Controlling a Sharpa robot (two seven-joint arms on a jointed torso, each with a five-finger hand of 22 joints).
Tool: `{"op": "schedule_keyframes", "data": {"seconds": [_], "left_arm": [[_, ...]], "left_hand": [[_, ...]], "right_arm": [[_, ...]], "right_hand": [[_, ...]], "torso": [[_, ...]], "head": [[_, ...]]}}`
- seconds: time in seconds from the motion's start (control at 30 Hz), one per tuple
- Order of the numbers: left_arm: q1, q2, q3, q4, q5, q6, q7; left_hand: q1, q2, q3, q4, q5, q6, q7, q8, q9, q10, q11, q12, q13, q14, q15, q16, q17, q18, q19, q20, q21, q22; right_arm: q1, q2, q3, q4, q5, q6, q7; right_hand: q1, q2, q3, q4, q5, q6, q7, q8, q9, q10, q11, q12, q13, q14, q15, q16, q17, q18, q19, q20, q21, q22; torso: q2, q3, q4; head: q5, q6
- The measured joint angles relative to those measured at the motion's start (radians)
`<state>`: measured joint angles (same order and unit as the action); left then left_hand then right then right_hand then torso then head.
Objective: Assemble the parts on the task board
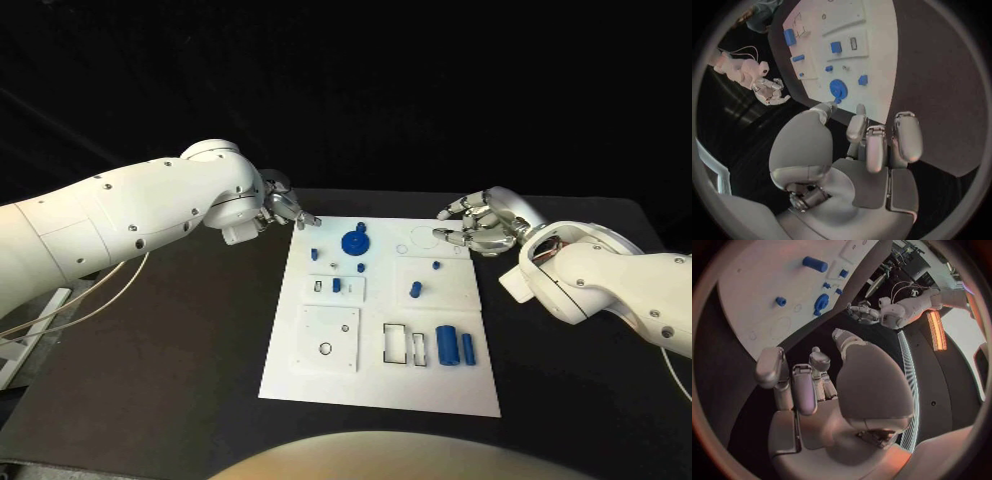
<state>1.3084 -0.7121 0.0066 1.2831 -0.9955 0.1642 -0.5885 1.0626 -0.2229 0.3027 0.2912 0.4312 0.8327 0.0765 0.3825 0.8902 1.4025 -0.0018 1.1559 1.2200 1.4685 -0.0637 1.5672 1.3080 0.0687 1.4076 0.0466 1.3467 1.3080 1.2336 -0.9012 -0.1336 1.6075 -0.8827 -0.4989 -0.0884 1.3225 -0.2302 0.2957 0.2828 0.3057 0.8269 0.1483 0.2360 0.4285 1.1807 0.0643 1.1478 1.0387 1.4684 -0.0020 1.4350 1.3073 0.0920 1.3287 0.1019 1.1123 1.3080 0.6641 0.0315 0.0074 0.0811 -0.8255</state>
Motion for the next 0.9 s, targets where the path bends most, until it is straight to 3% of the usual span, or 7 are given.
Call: {"op": "schedule_keyframes", "data": {"seconds": [0.3, 0.6, 0.9], "left_arm": [[-0.002, 0.077, -0.035, -0.113, -0.021, 0.060, -0.004], [-0.013, 0.122, -0.045, -0.177, -0.028, 0.098, -0.002], [-0.021, 0.142, -0.051, -0.194, -0.026, 0.123, 0.008]], "left_hand": [[0.004, 0.004, -0.013, 0.000, -0.025, 0.000, 0.000, -0.004, -0.014, -0.004, 0.004, 0.000, -0.003, -0.004, 0.004, 0.000, 0.000, 0.000, -0.002, 0.003, 0.000, 0.000], [0.003, 0.012, -0.018, 0.000, -0.033, 0.000, 0.000, -0.008, -0.017, -0.004, 0.004, 0.000, -0.003, -0.004, 0.003, 0.000, 0.000, 0.000, -0.003, 0.004, 0.000, 0.000], [0.004, 0.021, -0.019, 0.000, -0.033, 0.015, 0.001, -0.007, -0.022, -0.007, 0.007, 0.000, -0.003, -0.004, 0.003, 0.000, 0.000, 0.000, 0.000, 0.007, 0.000, 0.000]], "right_arm": [[0.000, 0.002, 0.000, 0.000, 0.000, -0.001, 0.000], [0.000, 0.004, 0.000, 0.000, 0.000, -0.001, 0.000], [0.000, 0.006, 0.000, -0.001, -0.006, -0.004, 0.000]], "right_hand": [[0.000, 0.000, 0.000, 0.000, 0.000, 0.000, 0.000, 0.000, 0.000, 0.000, 0.000, 0.000, 0.000, 0.000, 0.000, 0.000, 0.000, 0.000, 0.000, 0.000, 0.000, 0.000], [-0.004, 0.004, 0.000, 0.000, 0.000, 0.000, 0.000, 0.000, 0.000, 0.000, 0.000, 0.000, 0.000, 0.000, 0.000, 0.000, 0.000, 0.000, 0.000, 0.000, 0.000, 0.000], [-0.004, 0.004, 0.000, 0.000, 0.000, 0.000, 0.000, 0.004, 0.000, 0.000, 0.000, 0.000, -0.002, 0.000, 0.000, 0.000, 0.001, 0.000, 0.000, 0.000, -0.004, 0.000]], "torso": [[0.002, -0.0013, -0.0003], [0.002, -0.0004, -0.0015], [0.000, 0.0002, -0.0006]], "head": [[0.004, -0.001], [0.006, -0.006], [0.004, -0.008]]}}
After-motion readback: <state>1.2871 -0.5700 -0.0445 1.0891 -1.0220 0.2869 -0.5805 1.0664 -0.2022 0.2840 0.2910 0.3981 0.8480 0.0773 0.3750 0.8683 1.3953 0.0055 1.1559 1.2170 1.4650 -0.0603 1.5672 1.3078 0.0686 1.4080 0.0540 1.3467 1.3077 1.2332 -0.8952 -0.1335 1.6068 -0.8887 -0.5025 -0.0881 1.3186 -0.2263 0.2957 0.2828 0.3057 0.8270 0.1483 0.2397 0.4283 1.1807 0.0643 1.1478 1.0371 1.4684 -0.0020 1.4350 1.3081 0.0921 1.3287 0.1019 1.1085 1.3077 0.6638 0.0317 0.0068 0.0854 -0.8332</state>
